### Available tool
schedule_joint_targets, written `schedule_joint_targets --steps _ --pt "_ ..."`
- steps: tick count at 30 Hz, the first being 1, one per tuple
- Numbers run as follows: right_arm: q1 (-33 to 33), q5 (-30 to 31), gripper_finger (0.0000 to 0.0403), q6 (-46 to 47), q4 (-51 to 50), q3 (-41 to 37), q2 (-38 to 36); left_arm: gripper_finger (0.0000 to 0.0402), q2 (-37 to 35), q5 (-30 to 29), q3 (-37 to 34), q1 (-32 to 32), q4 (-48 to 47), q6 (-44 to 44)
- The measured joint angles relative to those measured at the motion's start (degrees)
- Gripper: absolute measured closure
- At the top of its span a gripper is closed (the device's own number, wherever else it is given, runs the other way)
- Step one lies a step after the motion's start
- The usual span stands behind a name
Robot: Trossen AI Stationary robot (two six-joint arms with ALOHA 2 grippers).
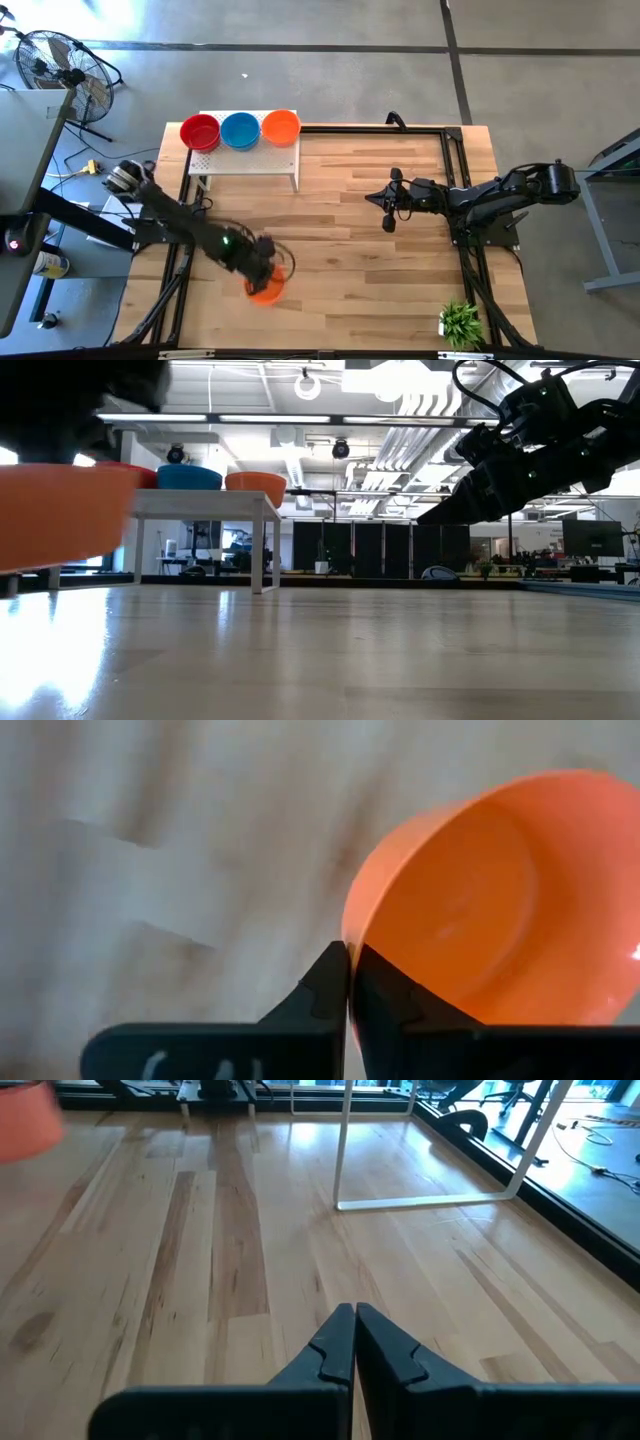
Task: Pick & Place Mini bowls
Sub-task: Stack the orange bowl on the orange bowls on the shelf
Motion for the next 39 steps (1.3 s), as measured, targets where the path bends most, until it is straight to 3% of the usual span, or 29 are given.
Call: schedule_joint_targets --steps 7,15,23,34,39 --pt "0.0 0.0 0.0402 0.1 0.0 0.0 0.0 0.0399 -12.3 -10.6 -4.6 8.3 -1.2 -2.2" --pt "0.0 0.0 0.0402 0.1 0.0 0.0 0.0 0.04 -22.8 -12.1 -19.6 15.9 12.4 0.4" --pt "0.0 0.0 0.0402 0.1 -0.2 0.0 0.0 0.0401 -26.3 -10.4 -28.4 18.2 14.6 -9.1" --pt "0.0 1.0 0.0401 0.0 -0.2 0.0 0.0 0.0399 -26.4 -12.7 -28.8 19.3 8.5 -22.1" --pt "0.0 1.0 0.0402 0.0 -0.2 0.0 0.0 0.0363 -26.4 -12.4 -27.9 20.9 8.5 -21.7"
